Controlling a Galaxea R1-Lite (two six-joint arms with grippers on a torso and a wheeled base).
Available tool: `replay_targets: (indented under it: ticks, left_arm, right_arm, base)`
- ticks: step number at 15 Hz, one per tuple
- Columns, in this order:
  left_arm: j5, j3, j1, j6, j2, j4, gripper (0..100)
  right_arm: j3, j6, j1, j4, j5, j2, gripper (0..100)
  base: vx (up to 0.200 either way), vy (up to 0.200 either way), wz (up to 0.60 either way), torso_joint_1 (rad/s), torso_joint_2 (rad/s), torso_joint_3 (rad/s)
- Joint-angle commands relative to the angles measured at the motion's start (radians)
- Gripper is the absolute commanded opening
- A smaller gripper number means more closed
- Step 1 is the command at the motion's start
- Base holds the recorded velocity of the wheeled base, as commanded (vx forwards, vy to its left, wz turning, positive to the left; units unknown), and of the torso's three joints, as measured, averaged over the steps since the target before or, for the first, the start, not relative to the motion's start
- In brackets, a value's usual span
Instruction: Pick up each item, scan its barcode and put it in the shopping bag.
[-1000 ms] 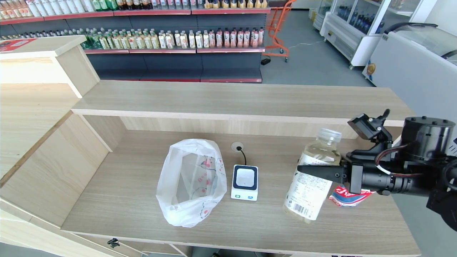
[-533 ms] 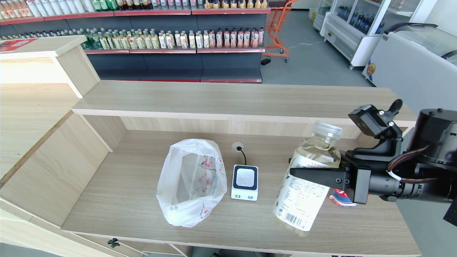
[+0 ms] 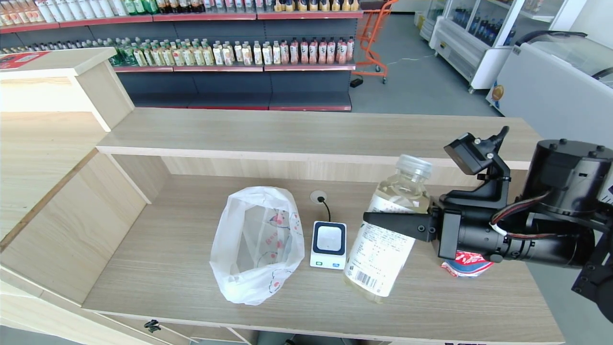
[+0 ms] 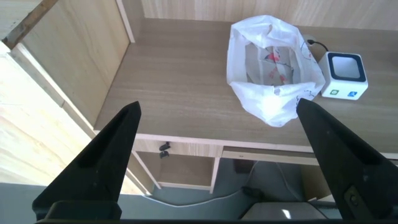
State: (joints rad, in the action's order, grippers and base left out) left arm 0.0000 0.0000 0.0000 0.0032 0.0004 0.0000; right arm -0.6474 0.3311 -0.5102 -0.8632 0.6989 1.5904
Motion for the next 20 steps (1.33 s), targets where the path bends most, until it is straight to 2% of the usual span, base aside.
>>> replay_targets:
  ticks: [1, 12, 13, 14, 15, 16, 18, 20]
  left_arm:
    - [0.000, 0.000, 0.000, 0.000, 0.000, 0.000, 100]
    - [0.000, 0.000, 0.000, 0.000, 0.000, 0.000, 100]
    - [0.000, 0.000, 0.000, 0.000, 0.000, 0.000, 100]
    - [0.000, 0.000, 0.000, 0.000, 0.000, 0.000, 100]
    - [0.000, 0.000, 0.000, 0.000, 0.000, 0.000, 100]
    - [0.000, 0.000, 0.000, 0.000, 0.000, 0.000, 100]
    - [0.000, 0.000, 0.000, 0.000, 0.000, 0.002, 100]
    - [0.000, 0.000, 0.000, 0.000, 0.000, 0.000, 100]
  right_arm:
    - [-0.003, -0.001, -0.001, -0.002, 0.001, 0.014, 0]
    - [-0.008, -0.032, 0.009, 0.003, -0.009, 0.019, 0]
    - [0.006, -0.104, 0.036, 0.007, -0.022, 0.019, 0]
    - [0.026, -0.319, 0.111, 0.036, -0.044, 0.026, 0]
    - [0.031, -0.610, 0.199, 0.108, -0.098, 0.028, 0]
    - [0.035, -0.840, 0.272, 0.158, -0.184, 0.019, 0]
    - [0.061, -1.078, 0.384, 0.161, -0.234, -0.037, 0]
    - [0.074, -1.172, 0.392, 0.159, -0.253, -0.070, 0]
  base:
    - [0.000, 0.000, 0.00, 0.000, 0.00, 0.000]
    - [0.000, 0.000, 0.00, 0.000, 0.00, 0.000]
    - [0.000, 0.000, 0.00, 0.000, 0.00, 0.000]
    - [0.000, 0.000, 0.00, 0.000, 0.00, 0.000]
    - [0.000, 0.000, 0.00, 0.000, 0.00, 0.000]
    - [0.000, 0.000, 0.00, 0.000, 0.00, 0.000]
    - [0.000, 0.000, 0.00, 0.000, 0.00, 0.000]
    - [0.000, 0.000, 0.00, 0.000, 0.00, 0.000]
